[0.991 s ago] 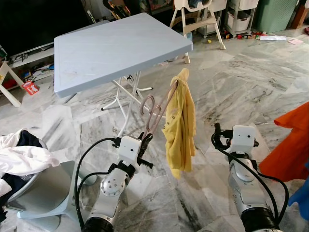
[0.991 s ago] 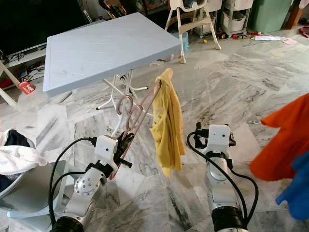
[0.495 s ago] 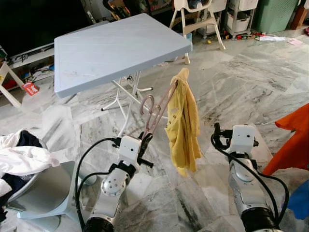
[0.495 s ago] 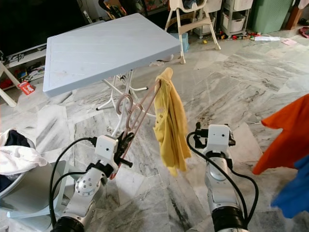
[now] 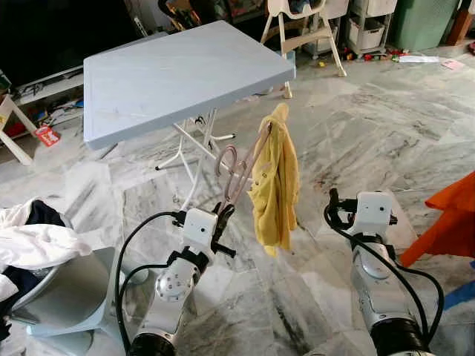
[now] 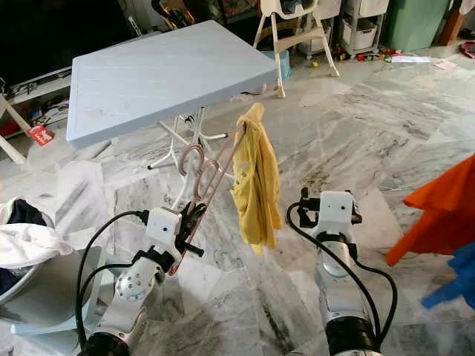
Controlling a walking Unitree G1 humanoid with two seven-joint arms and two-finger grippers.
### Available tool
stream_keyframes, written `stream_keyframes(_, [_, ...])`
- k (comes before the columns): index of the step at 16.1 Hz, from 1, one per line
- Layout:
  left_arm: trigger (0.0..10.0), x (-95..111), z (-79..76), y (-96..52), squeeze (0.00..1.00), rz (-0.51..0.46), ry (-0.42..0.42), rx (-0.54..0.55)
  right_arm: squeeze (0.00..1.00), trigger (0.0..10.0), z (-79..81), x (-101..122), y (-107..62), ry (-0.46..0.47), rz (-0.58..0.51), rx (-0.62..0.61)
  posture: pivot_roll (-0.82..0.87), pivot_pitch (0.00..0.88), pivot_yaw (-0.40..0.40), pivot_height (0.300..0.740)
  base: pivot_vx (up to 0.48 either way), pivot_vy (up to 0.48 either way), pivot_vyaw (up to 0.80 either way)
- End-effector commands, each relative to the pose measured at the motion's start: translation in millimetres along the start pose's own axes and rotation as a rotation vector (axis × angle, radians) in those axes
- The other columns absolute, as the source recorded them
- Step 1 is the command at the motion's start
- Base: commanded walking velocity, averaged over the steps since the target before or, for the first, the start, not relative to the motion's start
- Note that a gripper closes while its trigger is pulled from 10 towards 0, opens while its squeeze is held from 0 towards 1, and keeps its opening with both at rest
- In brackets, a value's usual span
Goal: Hang hanger
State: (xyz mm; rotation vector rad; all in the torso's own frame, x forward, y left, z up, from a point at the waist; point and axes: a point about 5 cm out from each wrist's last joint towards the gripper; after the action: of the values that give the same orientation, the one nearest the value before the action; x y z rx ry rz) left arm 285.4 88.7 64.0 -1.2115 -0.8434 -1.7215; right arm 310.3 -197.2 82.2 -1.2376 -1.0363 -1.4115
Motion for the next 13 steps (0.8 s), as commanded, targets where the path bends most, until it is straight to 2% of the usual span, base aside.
stream_keyframes(1, [0.0,7.6,9.3,2.3,0.00,-0.049,0.017,0.036,0.00,10.0,6.2,1.3,-0.5,0.004,-0.006,0.013,-0.18,0.000,0.147,0.740,0.000,0.000,0.00])
stream_keyframes(13, [0.0,7.6,9.3,2.3,0.00,-0.049,0.017,0.036,0.00,10.0,6.2,1.3,-0.5,0.004,-0.006,0.013,-0.18,0.000,0.147,0.740,0.000,0.000,0.00])
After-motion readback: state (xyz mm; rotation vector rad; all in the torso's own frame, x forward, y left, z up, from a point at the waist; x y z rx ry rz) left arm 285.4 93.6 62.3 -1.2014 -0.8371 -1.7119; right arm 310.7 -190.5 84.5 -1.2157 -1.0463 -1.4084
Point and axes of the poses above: a point about 5 cm out from each wrist's last joint towards the gripper, its own y axis pointing out of the wrist towards the gripper, its own x axis along the axis of the wrist's last joint, z = x × y, and after that the axes turned 15 degrees about y, right-handed
